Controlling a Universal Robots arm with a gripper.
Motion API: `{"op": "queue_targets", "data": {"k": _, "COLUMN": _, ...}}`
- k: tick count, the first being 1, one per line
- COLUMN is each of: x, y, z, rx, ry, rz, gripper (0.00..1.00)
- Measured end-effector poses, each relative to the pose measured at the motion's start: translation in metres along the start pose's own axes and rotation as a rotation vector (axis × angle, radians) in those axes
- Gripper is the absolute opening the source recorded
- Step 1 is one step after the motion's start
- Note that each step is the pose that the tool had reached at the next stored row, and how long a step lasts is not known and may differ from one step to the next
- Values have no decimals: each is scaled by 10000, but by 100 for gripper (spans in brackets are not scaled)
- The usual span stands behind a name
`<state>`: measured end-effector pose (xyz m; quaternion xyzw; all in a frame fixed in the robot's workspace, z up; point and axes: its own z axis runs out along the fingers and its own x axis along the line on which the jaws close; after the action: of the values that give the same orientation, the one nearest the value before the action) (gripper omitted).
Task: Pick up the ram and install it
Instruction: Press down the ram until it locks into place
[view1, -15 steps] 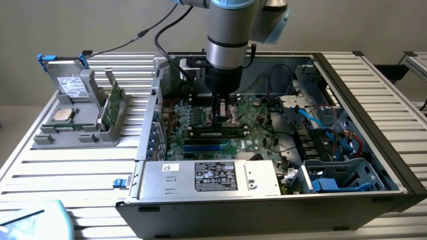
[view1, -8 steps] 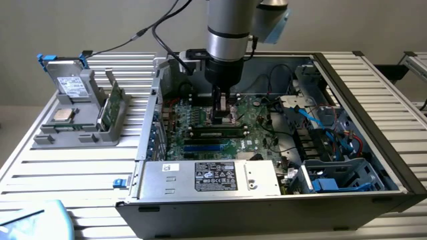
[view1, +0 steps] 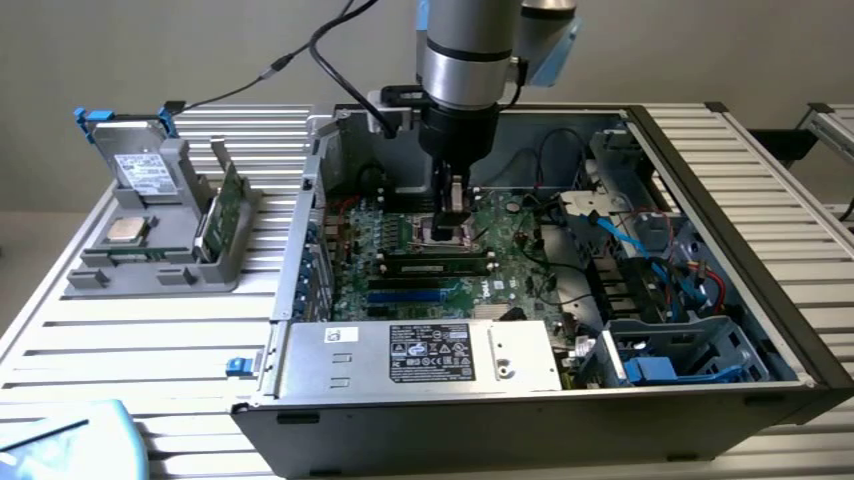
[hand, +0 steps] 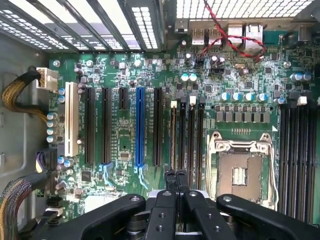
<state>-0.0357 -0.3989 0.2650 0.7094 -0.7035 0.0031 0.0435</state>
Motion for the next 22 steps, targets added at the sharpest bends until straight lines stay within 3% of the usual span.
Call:
{"op": "queue_targets", "data": {"k": 3, "x": 1, "y": -45, "z": -11, "rx": 1, "ry": -1, "rz": -7, "gripper": 11}}
{"op": "queue_targets", "data": {"k": 18, "x": 1, "y": -44, "z": -12, "rx": 0, "ry": 0, "rz": -1, "gripper": 11}}
{"op": "queue_targets", "data": {"k": 22, "x": 1, "y": -44, "z": -10, "rx": -35, "ry": -32, "rz": 524, "gripper": 11}}
